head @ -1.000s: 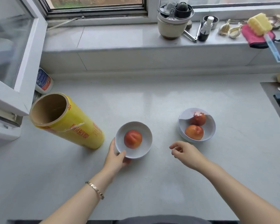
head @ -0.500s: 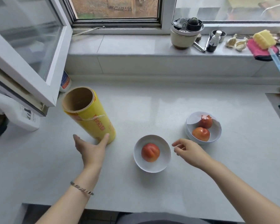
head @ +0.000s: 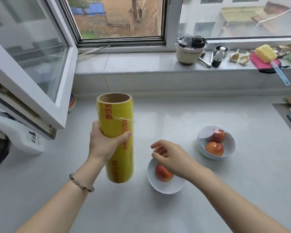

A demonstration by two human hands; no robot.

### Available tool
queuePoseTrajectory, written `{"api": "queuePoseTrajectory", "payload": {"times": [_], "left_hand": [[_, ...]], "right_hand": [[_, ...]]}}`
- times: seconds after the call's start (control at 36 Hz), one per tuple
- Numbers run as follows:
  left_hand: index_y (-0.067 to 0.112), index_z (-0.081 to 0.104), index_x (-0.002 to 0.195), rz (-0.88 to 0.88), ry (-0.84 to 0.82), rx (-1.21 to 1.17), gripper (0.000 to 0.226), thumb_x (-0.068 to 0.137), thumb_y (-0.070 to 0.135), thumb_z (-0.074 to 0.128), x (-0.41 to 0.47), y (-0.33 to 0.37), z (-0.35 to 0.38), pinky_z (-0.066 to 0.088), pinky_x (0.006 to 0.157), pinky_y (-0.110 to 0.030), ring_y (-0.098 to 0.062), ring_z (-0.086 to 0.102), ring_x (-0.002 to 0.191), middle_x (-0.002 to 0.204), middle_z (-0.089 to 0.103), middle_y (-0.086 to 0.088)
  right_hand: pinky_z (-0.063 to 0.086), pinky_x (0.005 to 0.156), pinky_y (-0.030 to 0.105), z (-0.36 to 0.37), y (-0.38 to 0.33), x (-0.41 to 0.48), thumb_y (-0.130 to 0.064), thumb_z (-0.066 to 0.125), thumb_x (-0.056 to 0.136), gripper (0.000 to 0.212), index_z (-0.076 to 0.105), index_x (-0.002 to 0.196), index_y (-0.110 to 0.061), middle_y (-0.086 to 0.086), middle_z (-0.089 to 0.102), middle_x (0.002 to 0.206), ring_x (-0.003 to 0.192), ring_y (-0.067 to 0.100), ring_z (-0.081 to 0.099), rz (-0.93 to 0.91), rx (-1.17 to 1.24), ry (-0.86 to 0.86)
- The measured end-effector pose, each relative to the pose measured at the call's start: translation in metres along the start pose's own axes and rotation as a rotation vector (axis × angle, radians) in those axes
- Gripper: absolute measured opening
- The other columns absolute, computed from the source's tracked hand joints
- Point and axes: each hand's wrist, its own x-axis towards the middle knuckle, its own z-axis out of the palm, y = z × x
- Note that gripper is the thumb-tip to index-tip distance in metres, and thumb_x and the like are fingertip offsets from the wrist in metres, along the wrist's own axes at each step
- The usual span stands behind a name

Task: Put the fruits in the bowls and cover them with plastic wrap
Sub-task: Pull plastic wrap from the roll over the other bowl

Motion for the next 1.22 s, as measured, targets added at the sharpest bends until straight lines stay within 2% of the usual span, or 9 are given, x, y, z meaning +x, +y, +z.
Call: {"api": "queuePoseTrajectory", "payload": {"times": [0.14,0.31,0.42,0.56,0.64,0.75,0.89,1.14,1.22], "left_hand": [[0.018,0.051,0.114,-0.094,-0.234,-0.141,0.078,0.049,0.036,0.09,-0.02,0.041,0.021,0.055,0.071,-0.031,-0.011,0.066,0.088,0.101,0.066,0.005],[0.019,0.046,0.122,-0.261,-0.499,-0.225,0.094,0.045,0.056,0.086,-0.044,0.045,0.053,0.057,0.077,-0.036,-0.015,0.069,0.092,0.11,0.067,0.0],[0.035,0.034,0.134,-0.289,-0.785,-0.193,0.086,0.061,0.059,0.072,-0.053,0.035,0.056,0.054,0.078,-0.029,-0.013,0.068,0.096,0.113,0.066,0.005],[0.022,0.055,0.121,-0.411,-1.013,-0.351,0.091,0.045,0.066,0.079,-0.068,0.023,0.064,0.057,0.072,-0.034,-0.026,0.068,0.098,0.112,0.07,-0.006],[0.018,0.053,0.125,-0.428,-0.963,-0.345,0.092,0.049,0.064,0.079,-0.074,0.013,0.068,0.056,0.079,-0.04,-0.031,0.065,0.104,0.116,0.067,-0.01],[0.021,0.05,0.125,-0.4,-0.862,-0.227,0.097,0.044,0.064,0.08,-0.081,0.002,0.066,0.055,0.084,-0.049,-0.029,0.067,0.1,0.114,0.067,-0.007],[0.028,0.052,0.115,-0.334,-0.788,-0.122,0.076,0.047,0.05,0.078,-0.091,-0.002,0.061,0.057,0.068,-0.03,-0.016,0.07,0.089,0.104,0.07,0.004],[0.027,0.055,0.114,-0.383,-0.678,-0.159,0.078,0.044,0.056,0.075,-0.106,-0.004,0.054,0.059,0.072,-0.043,-0.023,0.07,0.088,0.105,0.07,-0.002],[0.025,0.054,0.116,-0.41,-0.688,-0.175,0.08,0.044,0.055,0.074,-0.111,-0.003,0.053,0.059,0.072,-0.045,-0.026,0.07,0.088,0.105,0.07,-0.004]], "right_hand": [[0.047,0.084,0.015,0.0,-0.019,-0.006,-0.044,0.072,0.072,0.068,0.033,0.128,-0.037,-0.02,0.053,0.11,0.103,-0.003,0.054,-0.058,0.191,-0.033],[0.057,0.074,0.025,-0.006,0.005,-0.02,-0.043,0.082,0.055,0.07,0.047,0.115,-0.032,-0.011,0.068,0.094,0.082,0.002,0.067,0.037,0.409,0.223],[0.057,0.076,0.029,-0.016,0.027,-0.034,-0.036,0.081,0.063,0.062,0.053,0.118,-0.023,0.0,0.071,0.1,0.087,0.012,0.07,0.133,0.654,0.215],[0.055,0.074,0.025,-0.013,0.042,-0.045,-0.047,0.069,0.064,0.054,0.056,0.113,-0.027,-0.001,0.071,0.1,0.086,0.01,0.07,0.196,0.691,0.106],[0.054,0.078,0.025,-0.02,0.052,-0.047,-0.043,0.07,0.075,0.044,0.057,0.114,-0.024,-0.005,0.068,0.1,0.087,0.009,0.067,0.212,0.48,0.071],[0.053,0.083,0.033,-0.033,0.069,-0.043,-0.034,0.066,0.079,0.044,0.05,0.119,-0.024,0.0,0.062,0.097,0.088,0.013,0.063,0.211,0.481,0.292],[0.051,0.073,0.026,-0.042,0.075,-0.039,-0.014,0.062,0.085,0.008,0.059,0.088,-0.021,-0.001,0.066,0.083,0.077,0.009,0.062,0.07,0.545,0.351],[0.051,0.082,0.028,-0.027,0.077,-0.046,-0.007,0.051,0.091,0.024,0.058,0.074,-0.022,0.005,0.066,0.081,0.081,0.01,0.062,-0.051,0.721,0.394],[0.054,0.072,0.021,-0.026,0.071,-0.047,-0.005,0.039,0.095,0.017,0.045,0.081,-0.013,-0.003,0.063,0.06,0.064,0.009,0.063,-0.087,0.892,0.386]]}}
